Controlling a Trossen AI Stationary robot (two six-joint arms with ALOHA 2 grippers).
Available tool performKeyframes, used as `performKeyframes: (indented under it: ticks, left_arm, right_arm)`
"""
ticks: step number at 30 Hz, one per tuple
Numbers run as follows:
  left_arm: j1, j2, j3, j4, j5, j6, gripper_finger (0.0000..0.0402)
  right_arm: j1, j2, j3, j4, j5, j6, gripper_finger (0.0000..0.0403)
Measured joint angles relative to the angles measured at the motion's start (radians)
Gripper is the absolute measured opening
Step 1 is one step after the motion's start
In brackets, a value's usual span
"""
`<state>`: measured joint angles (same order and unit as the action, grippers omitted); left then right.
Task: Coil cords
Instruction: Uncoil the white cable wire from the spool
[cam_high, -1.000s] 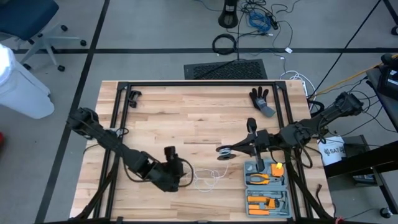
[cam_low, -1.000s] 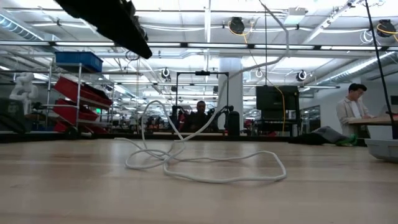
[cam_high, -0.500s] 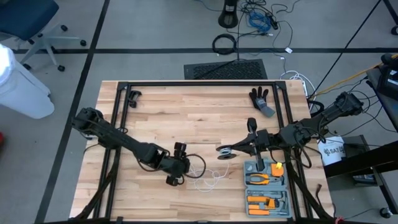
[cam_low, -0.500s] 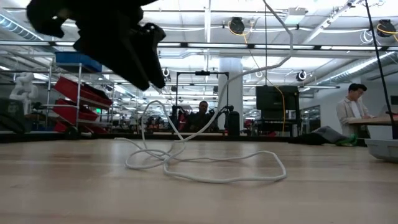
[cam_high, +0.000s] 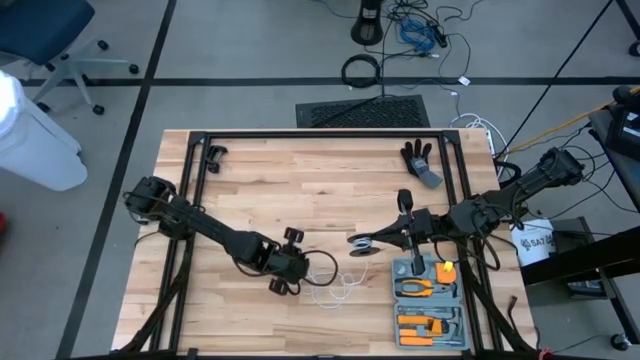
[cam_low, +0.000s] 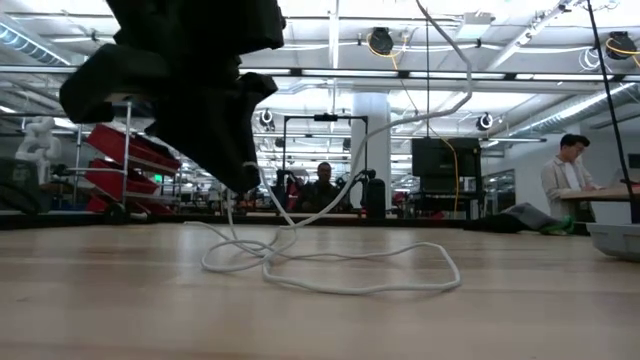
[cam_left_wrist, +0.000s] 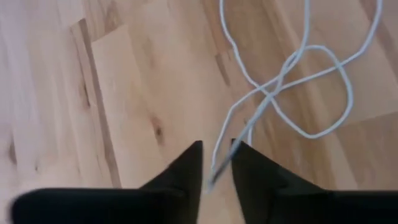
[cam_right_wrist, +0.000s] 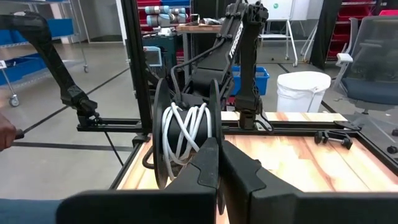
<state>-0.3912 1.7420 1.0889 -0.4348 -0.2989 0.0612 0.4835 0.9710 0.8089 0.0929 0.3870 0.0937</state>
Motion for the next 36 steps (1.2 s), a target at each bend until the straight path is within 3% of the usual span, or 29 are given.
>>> performKeyframes:
  ticks: [4,10,20,28,32,36]
  left_arm:
    - [-0.001,-0.004,0.0,-0.009,-0.027,-0.031,0.0011]
    - [-0.03,-0.059,0.0,-0.17,-0.032,-0.204,0.0005]
    - [-0.163,-0.248,0.0,-0.514,-0.032,-0.621,0.0003]
    - [-0.25,-0.334,0.0,-0.663,-0.047,-0.911,0.0003]
    - [-0.286,-0.341,0.0,-0.61,-0.052,-0.998,0.0031]
    - [-0.33,-0.341,0.0,-0.548,-0.051,-1.032,0.0107]
  right_arm:
    - [0.0,0.0,0.0,-0.001,0.0,0.0,0.0]
    - [0.0,0.0,0.0,-0.002,0.004,0.0,0.0]
    - [-0.02,0.0,0.0,-0.001,0.006,-0.013,0.0]
    - [-0.047,0.0,0.0,0.0,0.006,-0.026,0.0]
    - [-0.061,0.0,0.0,0.001,0.005,-0.027,0.0]
    - [-0.066,0.0,0.0,0.001,0.005,-0.027,0.0]
